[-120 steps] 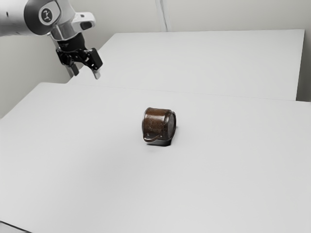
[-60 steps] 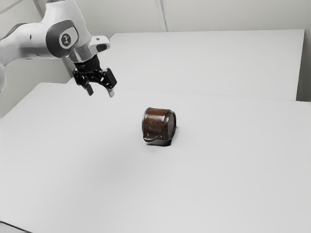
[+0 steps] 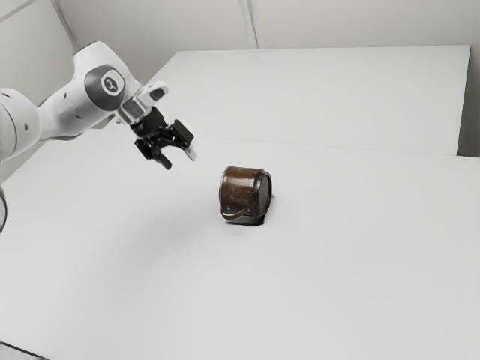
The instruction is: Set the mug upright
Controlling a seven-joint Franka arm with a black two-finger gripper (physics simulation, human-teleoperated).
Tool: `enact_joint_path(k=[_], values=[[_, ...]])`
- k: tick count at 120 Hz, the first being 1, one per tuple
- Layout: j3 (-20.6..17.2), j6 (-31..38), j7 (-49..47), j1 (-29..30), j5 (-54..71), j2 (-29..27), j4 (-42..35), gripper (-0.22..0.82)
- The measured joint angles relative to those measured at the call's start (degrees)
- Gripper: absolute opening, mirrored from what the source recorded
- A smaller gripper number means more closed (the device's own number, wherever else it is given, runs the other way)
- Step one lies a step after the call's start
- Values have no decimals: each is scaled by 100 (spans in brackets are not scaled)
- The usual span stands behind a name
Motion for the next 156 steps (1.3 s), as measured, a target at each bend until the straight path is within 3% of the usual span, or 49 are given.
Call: enact_joint_path(k=[30,69,139,156], values=[[-16,33,1419,130,-1331,549,125,60],[-51,-58,2723,269,-2152,1297,503,60],[-146,-791,3718,299,-3514,1827,445,60],[-151,-996,3828,305,-3771,1971,448,54]])
